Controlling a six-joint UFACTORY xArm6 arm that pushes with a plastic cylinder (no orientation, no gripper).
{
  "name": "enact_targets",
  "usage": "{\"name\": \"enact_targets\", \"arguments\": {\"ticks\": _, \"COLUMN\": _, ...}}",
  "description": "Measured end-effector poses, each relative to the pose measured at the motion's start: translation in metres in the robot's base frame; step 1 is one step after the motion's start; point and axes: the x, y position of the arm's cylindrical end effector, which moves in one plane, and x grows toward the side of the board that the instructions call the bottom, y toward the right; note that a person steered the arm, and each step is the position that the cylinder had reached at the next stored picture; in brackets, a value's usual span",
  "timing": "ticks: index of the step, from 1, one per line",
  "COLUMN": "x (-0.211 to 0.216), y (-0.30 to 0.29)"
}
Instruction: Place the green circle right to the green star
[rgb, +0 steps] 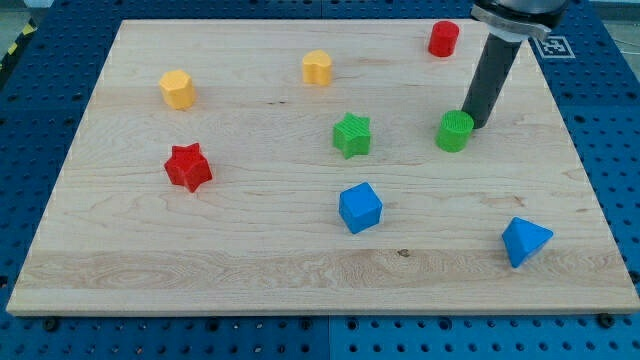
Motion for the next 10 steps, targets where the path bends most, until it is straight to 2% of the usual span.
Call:
{"name": "enact_targets", "arguments": {"ticks": 3, "x": 0.018, "y": 0.023}}
{"name": "enact_targets", "arguments": {"ticks": 7, "x": 0.022, "y": -0.064}}
{"name": "enact_targets", "arguments": {"ticks": 9, "x": 0.010, "y": -0.064}}
{"name": "enact_targets", "arguments": {"ticks": 10, "x": 0.008, "y": -0.041}}
